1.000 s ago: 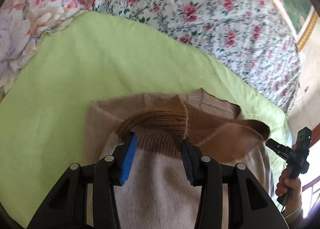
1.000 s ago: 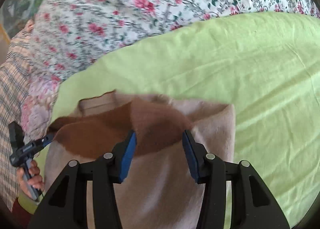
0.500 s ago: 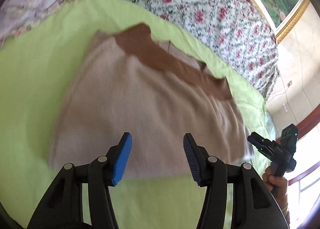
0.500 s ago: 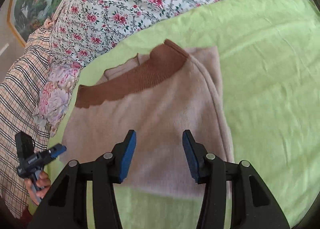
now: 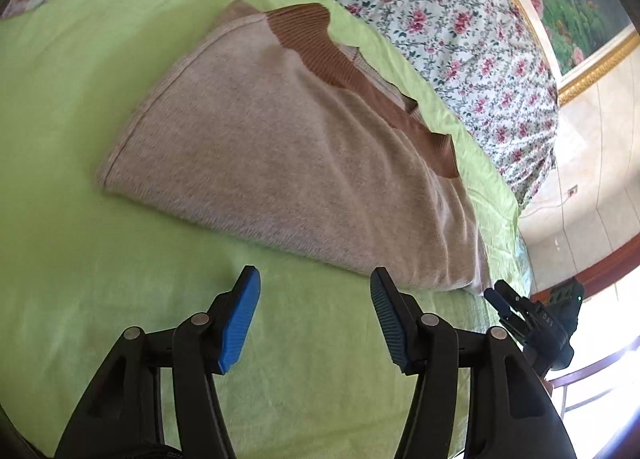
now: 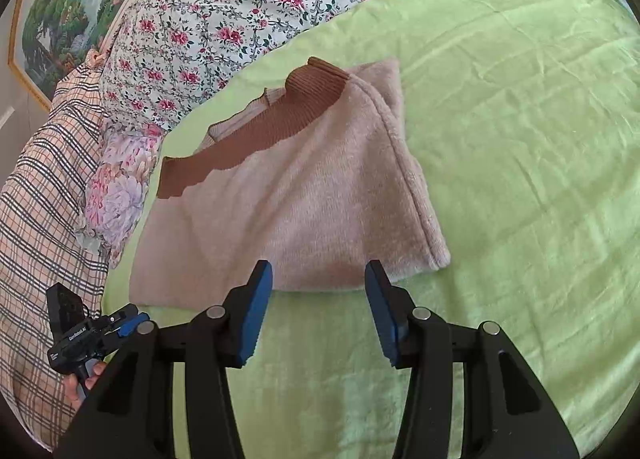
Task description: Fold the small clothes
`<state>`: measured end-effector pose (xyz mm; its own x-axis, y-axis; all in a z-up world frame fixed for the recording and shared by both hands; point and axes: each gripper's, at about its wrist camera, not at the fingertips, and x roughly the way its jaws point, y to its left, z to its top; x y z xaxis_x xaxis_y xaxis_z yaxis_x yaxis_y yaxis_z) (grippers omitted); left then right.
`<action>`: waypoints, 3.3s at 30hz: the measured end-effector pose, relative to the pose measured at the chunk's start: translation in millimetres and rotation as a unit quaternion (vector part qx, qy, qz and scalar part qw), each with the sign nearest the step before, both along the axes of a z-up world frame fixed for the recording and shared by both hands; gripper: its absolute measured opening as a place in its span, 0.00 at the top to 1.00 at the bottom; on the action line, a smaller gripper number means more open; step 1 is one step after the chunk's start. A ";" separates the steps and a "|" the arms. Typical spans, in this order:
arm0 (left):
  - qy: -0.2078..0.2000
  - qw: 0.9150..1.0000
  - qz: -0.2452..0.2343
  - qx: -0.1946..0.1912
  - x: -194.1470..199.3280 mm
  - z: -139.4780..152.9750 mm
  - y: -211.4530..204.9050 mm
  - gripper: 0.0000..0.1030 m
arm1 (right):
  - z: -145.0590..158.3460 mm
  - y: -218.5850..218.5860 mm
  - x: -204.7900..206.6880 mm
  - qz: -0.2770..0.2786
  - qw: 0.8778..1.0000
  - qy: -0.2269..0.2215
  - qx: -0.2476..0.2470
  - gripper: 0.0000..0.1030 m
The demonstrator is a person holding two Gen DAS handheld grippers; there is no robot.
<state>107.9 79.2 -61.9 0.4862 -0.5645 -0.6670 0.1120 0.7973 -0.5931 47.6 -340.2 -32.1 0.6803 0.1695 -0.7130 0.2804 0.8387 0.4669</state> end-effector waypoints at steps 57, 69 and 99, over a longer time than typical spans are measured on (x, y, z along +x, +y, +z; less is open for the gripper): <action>-0.187 0.964 -0.127 0.138 54.8 61.3 -205.5 0.94 | 31.2 26.0 279.8 0.253 0.964 0.003 0.088 0.84; -0.161 0.949 -0.227 0.145 35.9 28.1 -313.5 0.94 | 9.2 -86.1 207.5 0.165 0.986 0.036 0.001 0.84; -0.034 0.989 -0.141 0.042 111.1 35.5 -175.7 0.23 | -9.9 -111.5 136.3 0.092 0.993 0.046 0.053 0.23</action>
<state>219.0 -96.4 -26.5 0.3632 -0.6275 -0.6887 0.3742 0.7752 -0.5090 183.9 -451.7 -42.0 0.5642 0.3615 -0.7423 0.1725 0.8276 0.5342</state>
